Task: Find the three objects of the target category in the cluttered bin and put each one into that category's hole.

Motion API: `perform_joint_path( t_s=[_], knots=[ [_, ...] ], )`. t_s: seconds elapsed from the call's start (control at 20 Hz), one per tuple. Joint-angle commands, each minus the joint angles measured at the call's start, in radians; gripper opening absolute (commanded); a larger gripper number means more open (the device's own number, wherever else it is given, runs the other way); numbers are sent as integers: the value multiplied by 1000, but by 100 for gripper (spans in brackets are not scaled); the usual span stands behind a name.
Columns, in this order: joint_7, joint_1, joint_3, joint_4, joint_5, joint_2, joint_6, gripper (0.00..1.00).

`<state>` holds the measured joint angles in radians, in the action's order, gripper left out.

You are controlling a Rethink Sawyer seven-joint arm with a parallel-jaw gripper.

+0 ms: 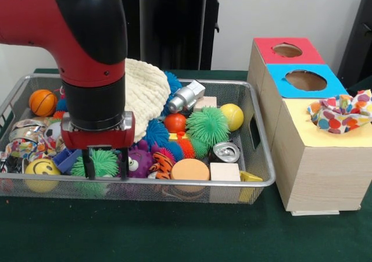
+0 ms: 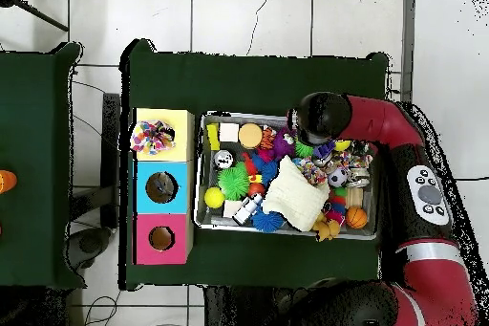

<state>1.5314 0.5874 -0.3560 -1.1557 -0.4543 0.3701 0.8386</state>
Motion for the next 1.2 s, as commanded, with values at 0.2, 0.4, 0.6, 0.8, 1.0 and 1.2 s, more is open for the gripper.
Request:
perform_joint_path(
  t_s=[0.2, 0.4, 0.6, 0.8, 1.0, 1.2],
  knots=[
    [-246, 52, -37, -66, -53, 43, 60, 100],
    [-248, 64, -28, -85, -66, 52, 51, 100],
    [-228, 80, -26, -132, -69, 77, 22, 100],
    [-218, 118, -19, -229, -74, 117, -11, 100],
    [-148, 140, 17, -378, -81, 184, -43, 100],
    [-56, 154, 36, -506, -86, 226, -115, 100]
  ],
)
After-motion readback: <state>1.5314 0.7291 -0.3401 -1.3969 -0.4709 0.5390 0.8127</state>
